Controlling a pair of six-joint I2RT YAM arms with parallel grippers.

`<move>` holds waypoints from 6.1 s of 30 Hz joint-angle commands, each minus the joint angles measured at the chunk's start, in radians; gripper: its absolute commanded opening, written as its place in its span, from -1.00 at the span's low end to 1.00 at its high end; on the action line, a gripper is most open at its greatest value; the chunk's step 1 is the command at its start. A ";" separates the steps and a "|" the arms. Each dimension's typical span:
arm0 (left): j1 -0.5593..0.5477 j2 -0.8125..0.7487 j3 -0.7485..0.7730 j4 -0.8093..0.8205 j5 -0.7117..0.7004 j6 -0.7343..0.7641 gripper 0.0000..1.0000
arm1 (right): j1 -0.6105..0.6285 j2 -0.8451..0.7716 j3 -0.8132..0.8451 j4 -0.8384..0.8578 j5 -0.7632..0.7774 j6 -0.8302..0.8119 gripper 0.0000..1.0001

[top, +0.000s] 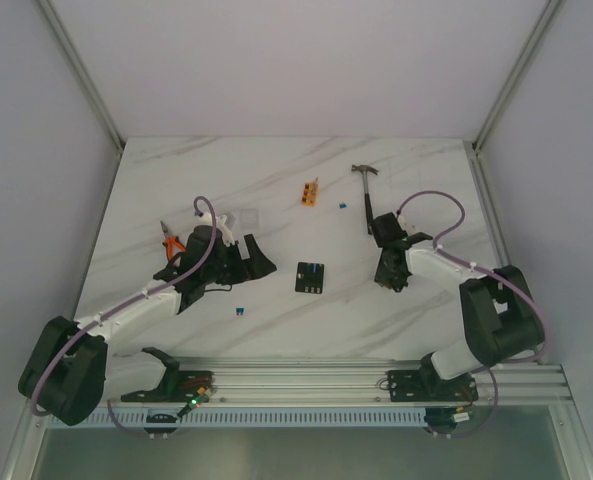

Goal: Snap on the fuse box
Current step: Pick up the fuse from the center of the board.

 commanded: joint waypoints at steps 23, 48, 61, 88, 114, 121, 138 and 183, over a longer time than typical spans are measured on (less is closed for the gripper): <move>-0.004 -0.004 0.021 0.009 0.026 -0.034 1.00 | 0.146 0.035 0.035 0.033 -0.111 -0.405 -0.54; -0.003 -0.025 0.020 0.002 0.031 -0.046 1.00 | 0.146 -0.003 -0.021 0.019 -0.004 0.052 -0.14; -0.003 -0.025 0.020 -0.002 0.029 -0.048 1.00 | 0.146 0.035 -0.016 -0.013 -0.013 0.051 -0.25; -0.003 -0.020 0.020 -0.004 0.031 -0.049 1.00 | 0.142 0.131 -0.006 -0.007 -0.108 -0.228 -0.21; -0.005 0.003 0.060 0.000 0.062 -0.053 0.98 | 0.205 0.061 0.057 -0.026 -0.108 -0.279 -0.57; -0.009 0.049 0.111 0.046 0.137 -0.063 0.82 | 0.317 -0.048 0.142 0.039 -0.147 -0.410 -0.64; -0.047 0.138 0.179 0.175 0.295 -0.133 0.18 | 0.475 -0.251 0.095 0.365 -0.300 -0.684 -0.67; -0.126 0.164 0.132 0.196 0.246 -0.201 -0.54 | 0.489 -0.246 0.026 0.565 -0.327 -0.684 -0.68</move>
